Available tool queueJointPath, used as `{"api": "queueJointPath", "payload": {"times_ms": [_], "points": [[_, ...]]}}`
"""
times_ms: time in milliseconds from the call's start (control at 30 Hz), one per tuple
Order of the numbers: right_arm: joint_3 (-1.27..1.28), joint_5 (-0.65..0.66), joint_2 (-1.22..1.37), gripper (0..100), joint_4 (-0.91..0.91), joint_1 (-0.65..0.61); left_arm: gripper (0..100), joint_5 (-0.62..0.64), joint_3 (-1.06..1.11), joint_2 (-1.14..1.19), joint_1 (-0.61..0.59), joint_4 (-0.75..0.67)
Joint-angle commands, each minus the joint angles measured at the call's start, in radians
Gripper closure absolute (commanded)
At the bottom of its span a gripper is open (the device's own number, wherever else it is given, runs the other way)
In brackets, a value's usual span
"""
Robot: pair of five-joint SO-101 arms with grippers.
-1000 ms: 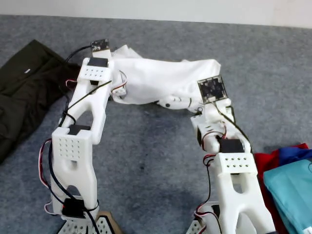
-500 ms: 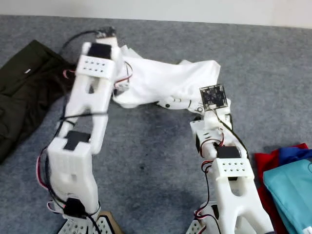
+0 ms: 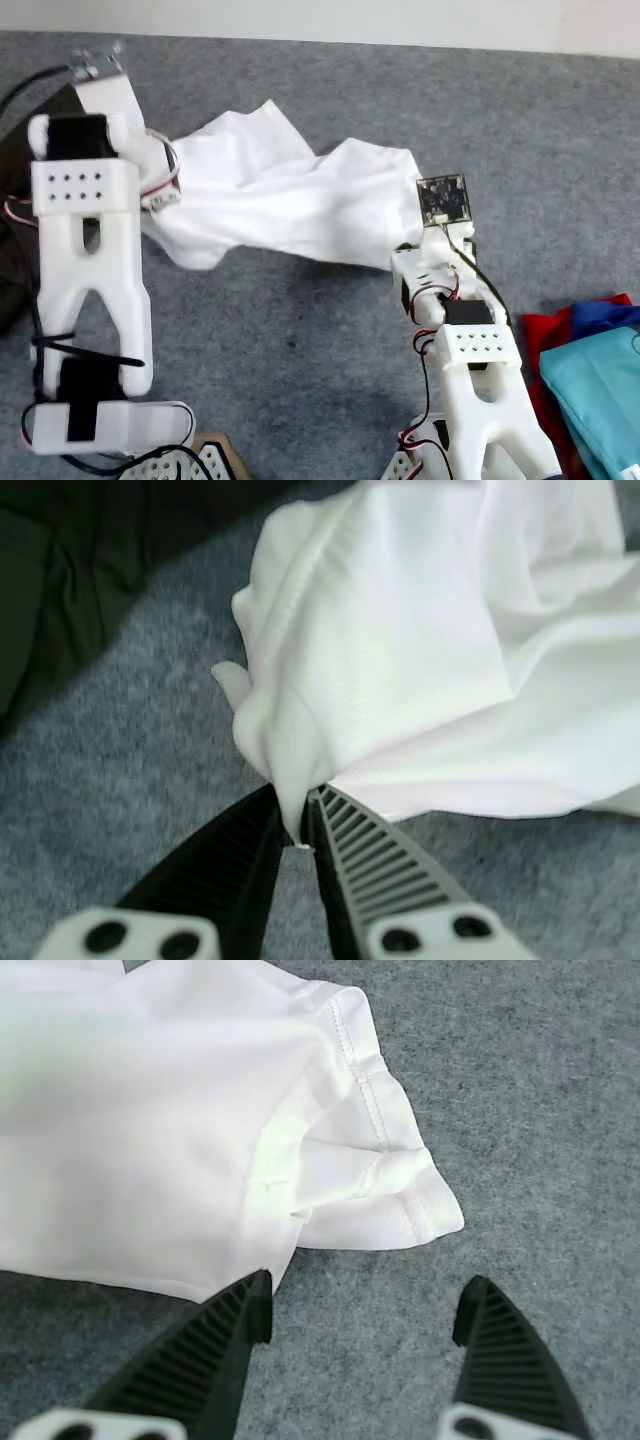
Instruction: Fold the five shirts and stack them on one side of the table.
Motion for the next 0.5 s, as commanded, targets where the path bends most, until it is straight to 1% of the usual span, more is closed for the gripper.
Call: {"api": "queueJointPath", "payload": {"times_ms": [0,100,167,367,400,467], "points": [[-0.015,-0.012,-0.021,70.6,0.004,-0.005,99,-0.014,0.173,-0.070,-0.013,-0.172],[-0.016,-0.014,-0.021,70.6,-0.001,-0.005,99,-0.014,0.259,-0.031,-0.010,-0.293],[-0.021,-0.014,-0.019,70.6,-0.001,-0.005,99,-0.014,0.294,0.004,-0.010,-0.339],[-0.030,-0.008,-0.016,70.4,0.002,-0.010,98,-0.020,0.302,0.077,-0.013,-0.365],[-0.030,-0.006,-0.013,70.4,0.002,-0.010,96,-0.020,0.292,0.076,-0.016,-0.359],[-0.031,-0.006,0.012,70.4,0.002,-0.010,89,-0.020,0.291,0.065,-0.024,-0.359]]}}
